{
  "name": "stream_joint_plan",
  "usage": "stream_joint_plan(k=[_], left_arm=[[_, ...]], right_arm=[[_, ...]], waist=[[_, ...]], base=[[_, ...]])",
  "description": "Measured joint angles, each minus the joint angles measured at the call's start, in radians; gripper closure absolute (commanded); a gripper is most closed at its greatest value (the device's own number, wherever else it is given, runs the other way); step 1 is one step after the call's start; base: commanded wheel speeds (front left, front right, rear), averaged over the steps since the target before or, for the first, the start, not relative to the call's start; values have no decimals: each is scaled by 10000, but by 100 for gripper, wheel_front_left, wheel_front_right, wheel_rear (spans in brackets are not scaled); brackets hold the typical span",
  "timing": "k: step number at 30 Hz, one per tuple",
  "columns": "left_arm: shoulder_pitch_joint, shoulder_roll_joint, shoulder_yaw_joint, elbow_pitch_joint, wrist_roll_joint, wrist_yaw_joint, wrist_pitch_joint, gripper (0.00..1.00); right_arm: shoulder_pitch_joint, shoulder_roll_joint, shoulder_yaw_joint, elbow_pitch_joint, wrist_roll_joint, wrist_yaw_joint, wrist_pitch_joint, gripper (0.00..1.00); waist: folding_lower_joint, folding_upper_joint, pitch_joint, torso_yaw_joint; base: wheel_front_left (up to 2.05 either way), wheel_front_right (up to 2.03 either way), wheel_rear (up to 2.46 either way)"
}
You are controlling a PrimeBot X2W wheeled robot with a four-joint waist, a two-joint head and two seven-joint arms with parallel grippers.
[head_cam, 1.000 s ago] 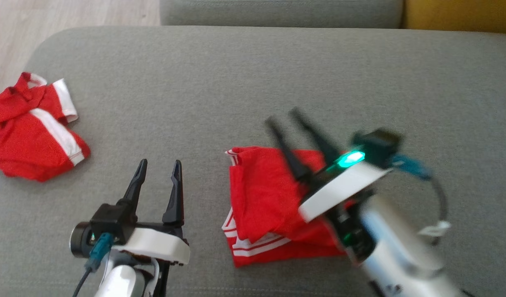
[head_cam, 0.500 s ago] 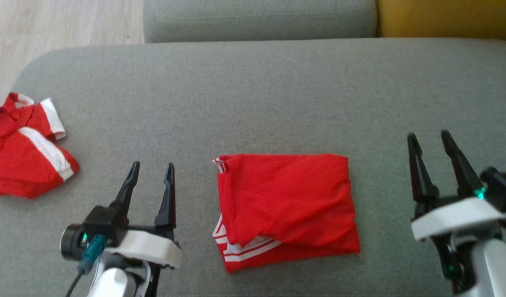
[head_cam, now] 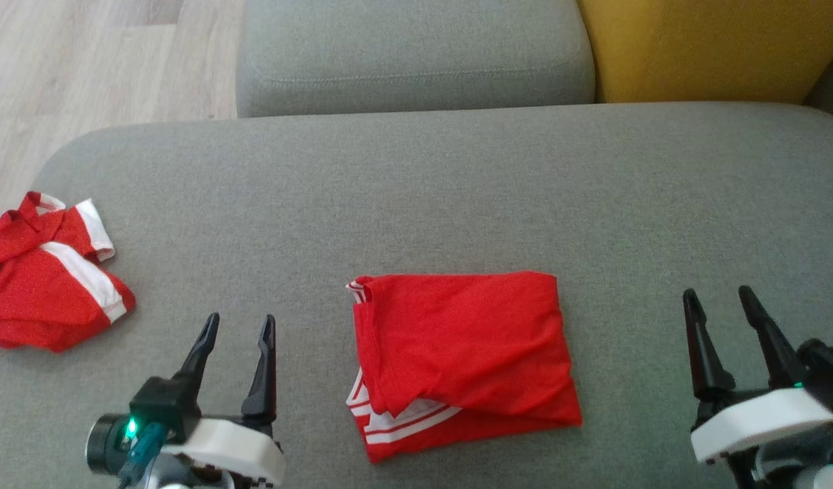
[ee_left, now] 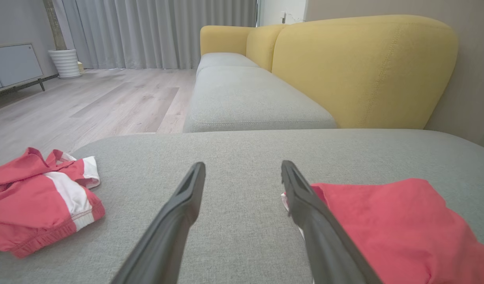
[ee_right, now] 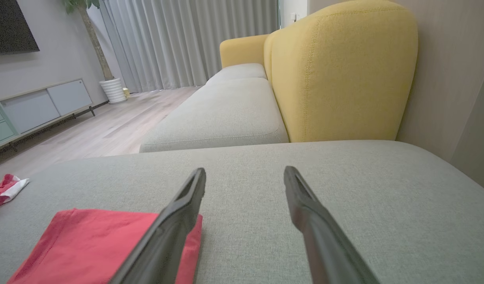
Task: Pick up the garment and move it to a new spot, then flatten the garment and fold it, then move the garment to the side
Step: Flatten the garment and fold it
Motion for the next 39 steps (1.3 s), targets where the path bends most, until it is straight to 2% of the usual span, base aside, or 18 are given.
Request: stream_joint_plan(k=[16,39], left_arm=[[359,476,-73,-232,412,339,263,0],[351,552,-148,-447,416,443,261,0]], right_arm=[[627,272,-161,-458,-334,0,276,0],[621,295,-171,-437,-403,0,376,0]], waist=[[0,0,-257,93],[0,0,-137,262]], base=[[0,0,0],[0,0,0]])
